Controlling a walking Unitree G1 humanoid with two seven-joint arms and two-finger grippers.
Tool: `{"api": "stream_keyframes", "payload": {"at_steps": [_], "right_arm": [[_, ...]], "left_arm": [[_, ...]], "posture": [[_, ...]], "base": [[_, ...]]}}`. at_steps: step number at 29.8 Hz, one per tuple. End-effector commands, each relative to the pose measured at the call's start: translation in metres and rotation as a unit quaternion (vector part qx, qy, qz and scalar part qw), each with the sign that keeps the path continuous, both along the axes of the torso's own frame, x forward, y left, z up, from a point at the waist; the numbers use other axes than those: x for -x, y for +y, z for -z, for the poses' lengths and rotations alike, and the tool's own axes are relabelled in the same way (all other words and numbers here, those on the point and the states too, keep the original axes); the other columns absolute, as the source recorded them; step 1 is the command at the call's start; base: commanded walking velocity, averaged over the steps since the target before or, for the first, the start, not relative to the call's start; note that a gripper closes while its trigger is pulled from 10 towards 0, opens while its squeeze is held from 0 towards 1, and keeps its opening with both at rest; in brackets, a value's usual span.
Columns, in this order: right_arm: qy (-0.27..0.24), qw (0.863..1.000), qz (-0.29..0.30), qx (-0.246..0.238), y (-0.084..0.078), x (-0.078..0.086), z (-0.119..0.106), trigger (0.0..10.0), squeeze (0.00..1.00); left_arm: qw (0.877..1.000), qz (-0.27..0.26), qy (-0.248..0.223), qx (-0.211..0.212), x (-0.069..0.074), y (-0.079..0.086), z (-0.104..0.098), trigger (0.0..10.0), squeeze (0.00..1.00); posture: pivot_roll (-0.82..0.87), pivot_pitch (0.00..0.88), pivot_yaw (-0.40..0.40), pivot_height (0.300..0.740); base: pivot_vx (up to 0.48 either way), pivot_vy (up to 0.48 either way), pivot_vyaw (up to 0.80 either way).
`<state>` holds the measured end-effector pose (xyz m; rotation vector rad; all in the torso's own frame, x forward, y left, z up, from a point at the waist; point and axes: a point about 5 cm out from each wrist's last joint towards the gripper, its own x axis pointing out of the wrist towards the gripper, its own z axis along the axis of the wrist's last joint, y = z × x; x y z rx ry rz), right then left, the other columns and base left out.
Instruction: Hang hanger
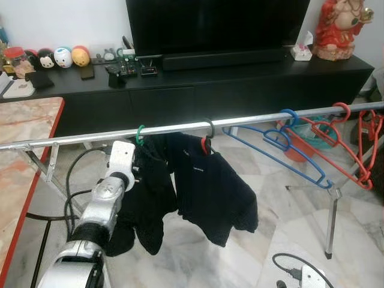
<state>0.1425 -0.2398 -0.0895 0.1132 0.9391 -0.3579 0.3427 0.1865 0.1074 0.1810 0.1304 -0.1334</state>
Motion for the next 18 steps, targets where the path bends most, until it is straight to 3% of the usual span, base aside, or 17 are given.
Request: {"api": "stream_keyframes", "payload": {"at_steps": [1, 8, 10, 11, 12, 13, 14, 15, 18], "right_arm": [[0.001, 1.000, -0.002, -0.002, 0.000, 0.001, 0.001, 10.0, 0.00], [0.003, 1.000, -0.009, -0.006, 0.002, 0.001, 0.001, 10.0, 0.00], [0.000, 1.000, -0.009, -0.008, 0.002, 0.001, 0.001, 10.0, 0.00], [0.001, 1.000, -0.009, -0.008, 0.002, 0.001, 0.001, 10.0, 0.00], [0.001, 1.000, -0.009, -0.008, 0.002, 0.001, 0.001, 10.0, 0.00], [0.003, 1.000, -0.009, -0.009, 0.001, 0.001, 0.001, 10.0, 0.00], [0.003, 1.000, -0.009, -0.009, 0.001, 0.001, 0.001, 10.0, 0.00], [0.005, 1.000, -0.007, -0.008, -0.002, 0.003, 0.001, 10.0, 0.00], [0.008, 1.000, -0.005, -0.008, -0.006, 0.004, 0.000, 10.0, 0.00]], "left_arm": [[1.000, 0.015, -0.012, 0.003, 0.006, -0.001, -0.009, 10.0, 1.00], [0.997, 0.065, -0.047, 0.020, 0.037, -0.007, -0.019, 10.0, 1.00], [0.997, 0.061, -0.047, 0.025, 0.048, -0.001, -0.014, 10.0, 1.00], [0.998, 0.046, -0.038, 0.018, 0.057, 0.009, -0.006, 10.0, 0.51], [0.999, 0.036, -0.033, 0.013, 0.060, 0.014, -0.002, 10.0, 0.22], [1.000, 0.018, -0.020, 0.008, 0.068, 0.023, 0.007, 10.0, 0.00], [1.000, 0.018, -0.020, 0.008, 0.068, 0.023, 0.007, 10.0, 0.00], [1.000, -0.002, 0.001, 0.006, 0.077, 0.034, 0.023, 10.0, 0.00], [0.999, -0.025, 0.034, -0.005, 0.094, 0.048, 0.044, 10.0, 0.00]], "posture": [[0.03, 0.000, -0.018, 0.740], [0.05, 0.000, -0.021, 0.740], [0.05, 0.000, -0.019, 0.740], [0.05, 0.000, -0.018, 0.740], [0.05, 0.000, -0.018, 0.740], [0.05, 0.000, -0.016, 0.740], [0.05, 0.000, -0.016, 0.740], [0.05, 0.000, -0.016, 0.740], [0.05, 0.000, -0.015, 0.740]], "base": [[0.000, 0.000, 0.00], [0.000, 0.000, 0.00], [0.000, 0.000, 0.00], [0.000, 0.000, 0.00], [0.000, 0.000, 0.00], [0.000, 0.000, 0.00], [0.000, 0.000, 0.00], [0.000, 0.000, 0.00], [0.000, 0.000, 0.00]]}}
